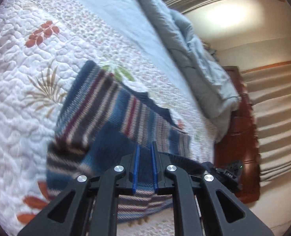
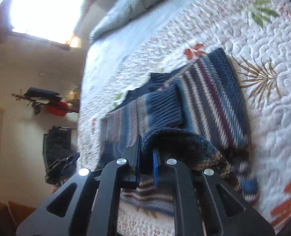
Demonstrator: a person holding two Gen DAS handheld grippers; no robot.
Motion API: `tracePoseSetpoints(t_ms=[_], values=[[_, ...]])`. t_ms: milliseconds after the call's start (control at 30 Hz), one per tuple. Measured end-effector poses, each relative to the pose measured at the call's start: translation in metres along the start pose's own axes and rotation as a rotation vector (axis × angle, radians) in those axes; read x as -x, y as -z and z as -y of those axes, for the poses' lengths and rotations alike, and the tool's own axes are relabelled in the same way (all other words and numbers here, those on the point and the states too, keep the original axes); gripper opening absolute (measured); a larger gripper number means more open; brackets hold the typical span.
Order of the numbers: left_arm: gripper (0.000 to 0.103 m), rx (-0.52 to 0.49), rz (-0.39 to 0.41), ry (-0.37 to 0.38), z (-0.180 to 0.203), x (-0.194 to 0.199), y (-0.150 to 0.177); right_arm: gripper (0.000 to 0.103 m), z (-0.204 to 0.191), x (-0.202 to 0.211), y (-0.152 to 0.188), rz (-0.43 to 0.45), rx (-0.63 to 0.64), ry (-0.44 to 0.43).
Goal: Fold small clothes
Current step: 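Lift the held hem and fold it toward the collar with both tools, release, then grasp the folded ribbed edge with the left tool while the right tool grasps beside it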
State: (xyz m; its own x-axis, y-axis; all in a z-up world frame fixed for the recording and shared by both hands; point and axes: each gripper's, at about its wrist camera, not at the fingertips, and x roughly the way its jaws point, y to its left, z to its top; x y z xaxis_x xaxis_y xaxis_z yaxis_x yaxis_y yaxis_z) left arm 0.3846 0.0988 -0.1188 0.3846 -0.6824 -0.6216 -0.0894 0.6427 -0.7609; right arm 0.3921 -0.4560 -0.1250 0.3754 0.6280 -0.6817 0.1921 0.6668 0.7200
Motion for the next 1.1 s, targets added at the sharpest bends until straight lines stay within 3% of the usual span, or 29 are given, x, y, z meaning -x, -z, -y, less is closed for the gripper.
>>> tracePoseSetpoints(t_ms=[100, 167, 233, 267, 300, 400, 700, 900, 1100], values=[[0.010, -0.050, -0.046, -0.038, -0.011, -0.020, -0.005, 0.015, 0.028, -0.029, -0.014, -0.040, -0.046, 0.037], [0.013, -0.128, -0.090, -0.046, -0.012, -0.027, -0.002, 0.033, 0.040, -0.035, -0.017, -0.063, -0.069, 0.031], [0.036, -0.191, -0.147, -0.030, -0.010, -0.031, 0.000, 0.041, 0.038, -0.025, -0.016, -0.050, -0.017, 0.034], [0.053, -0.212, -0.171, -0.031, -0.010, -0.033, 0.000, 0.046, 0.035, -0.020, -0.016, -0.053, 0.020, 0.029], [0.061, -0.231, -0.181, -0.040, -0.011, -0.034, -0.002, 0.051, 0.032, -0.014, -0.015, -0.057, 0.058, 0.026], [0.075, -0.288, -0.214, -0.057, -0.011, -0.040, -0.014, 0.053, 0.025, 0.007, -0.020, -0.059, 0.165, 0.047], [0.077, -0.390, -0.365, -0.066, -0.012, -0.082, -0.029, 0.054, 0.031, -0.017, -0.038, -0.149, 0.242, 0.009], [0.078, -0.413, -0.400, -0.094, -0.015, -0.095, -0.025, 0.054, 0.037, -0.050, -0.046, -0.180, 0.244, -0.001], [0.076, -0.413, -0.439, -0.052, -0.020, -0.104, -0.024, 0.058, 0.042, -0.062, -0.048, -0.208, 0.257, -0.012]])
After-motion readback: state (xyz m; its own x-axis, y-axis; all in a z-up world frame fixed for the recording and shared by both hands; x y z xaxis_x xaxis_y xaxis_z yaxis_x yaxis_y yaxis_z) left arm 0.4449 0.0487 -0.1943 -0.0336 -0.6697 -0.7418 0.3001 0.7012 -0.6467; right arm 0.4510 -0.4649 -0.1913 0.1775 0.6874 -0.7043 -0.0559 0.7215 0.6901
